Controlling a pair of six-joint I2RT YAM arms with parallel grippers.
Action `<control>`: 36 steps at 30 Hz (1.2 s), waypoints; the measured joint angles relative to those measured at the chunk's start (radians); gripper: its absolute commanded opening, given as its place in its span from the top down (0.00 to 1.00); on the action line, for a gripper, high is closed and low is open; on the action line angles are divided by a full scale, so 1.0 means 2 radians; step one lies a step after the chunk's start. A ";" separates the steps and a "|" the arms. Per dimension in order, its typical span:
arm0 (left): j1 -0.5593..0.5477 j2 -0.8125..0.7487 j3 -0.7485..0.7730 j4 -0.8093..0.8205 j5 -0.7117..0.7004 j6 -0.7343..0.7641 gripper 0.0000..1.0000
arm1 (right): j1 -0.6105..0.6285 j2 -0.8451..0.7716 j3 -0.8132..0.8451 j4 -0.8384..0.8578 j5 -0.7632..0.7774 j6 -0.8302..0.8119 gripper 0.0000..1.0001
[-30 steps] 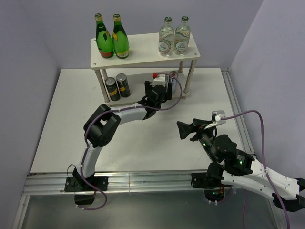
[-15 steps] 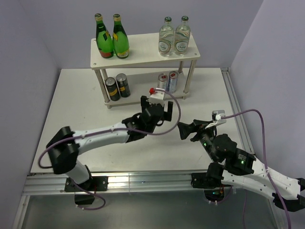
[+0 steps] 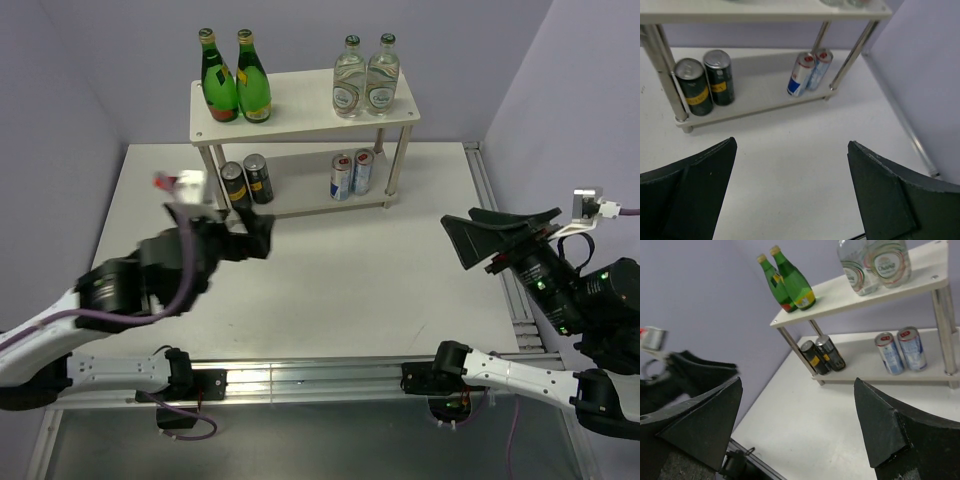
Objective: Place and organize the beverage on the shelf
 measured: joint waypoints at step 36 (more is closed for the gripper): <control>0.000 -0.138 -0.093 0.021 -0.041 0.041 0.01 | 0.000 0.003 -0.008 -0.094 0.042 -0.026 0.00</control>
